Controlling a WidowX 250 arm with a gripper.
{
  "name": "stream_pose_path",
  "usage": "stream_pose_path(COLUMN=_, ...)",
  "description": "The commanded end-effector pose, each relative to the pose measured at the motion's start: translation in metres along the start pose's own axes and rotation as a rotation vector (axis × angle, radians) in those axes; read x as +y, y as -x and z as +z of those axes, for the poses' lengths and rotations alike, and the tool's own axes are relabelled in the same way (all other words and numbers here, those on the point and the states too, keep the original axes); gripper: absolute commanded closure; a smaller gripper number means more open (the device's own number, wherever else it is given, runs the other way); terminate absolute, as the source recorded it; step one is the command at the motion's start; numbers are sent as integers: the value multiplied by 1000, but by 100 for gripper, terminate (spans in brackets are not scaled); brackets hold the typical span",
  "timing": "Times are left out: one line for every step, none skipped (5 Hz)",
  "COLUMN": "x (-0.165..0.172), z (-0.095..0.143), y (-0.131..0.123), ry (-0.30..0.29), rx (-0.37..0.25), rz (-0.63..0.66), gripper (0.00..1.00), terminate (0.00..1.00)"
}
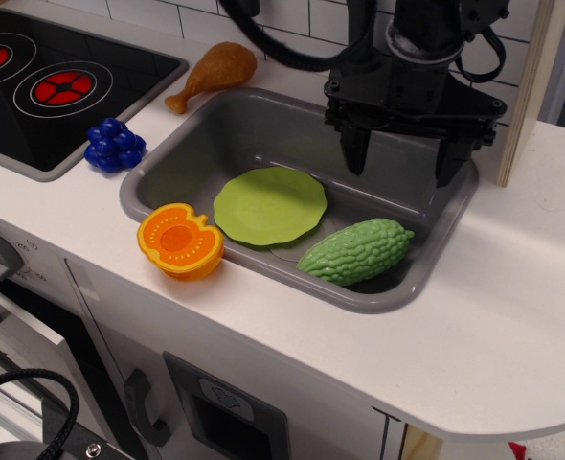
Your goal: Put blueberries on plate sink
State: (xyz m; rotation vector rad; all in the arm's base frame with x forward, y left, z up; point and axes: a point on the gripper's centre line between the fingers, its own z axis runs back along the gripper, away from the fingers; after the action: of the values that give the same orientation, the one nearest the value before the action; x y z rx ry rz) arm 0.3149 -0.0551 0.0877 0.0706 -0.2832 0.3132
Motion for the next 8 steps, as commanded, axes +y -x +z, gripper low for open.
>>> stream_pose_path(x=0, z=0, y=0, ry=0, rx=0, rz=0, gripper=0, terminate=0)
stream_pose_path(x=10, z=-8, y=-20, ry=-42, rx=14, rz=221, gripper=0, terminate=0)
stream_pose_path(x=35, z=-14, y=-32, ry=-88, rx=9, rz=394, gripper=0, terminate=0)
stream_pose_path(x=64, z=-12, y=-36, ry=-121, rx=-30, rz=459, gripper=0, terminate=0)
stream_pose_path(x=100, z=-1, y=-39, ry=-132, rx=-22, rz=482, gripper=0, terminate=0)
stream_pose_path(x=131, z=9, y=-43, ry=-133, rx=-21, rz=508, gripper=0, terminate=0)
stream_pose_path(x=159, z=20, y=-52, ry=-154, rx=-22, rz=527, gripper=0, terminate=0)
stream_pose_path(x=191, z=26, y=-55, ry=-146, rx=-15, rz=527, gripper=0, terminate=0)
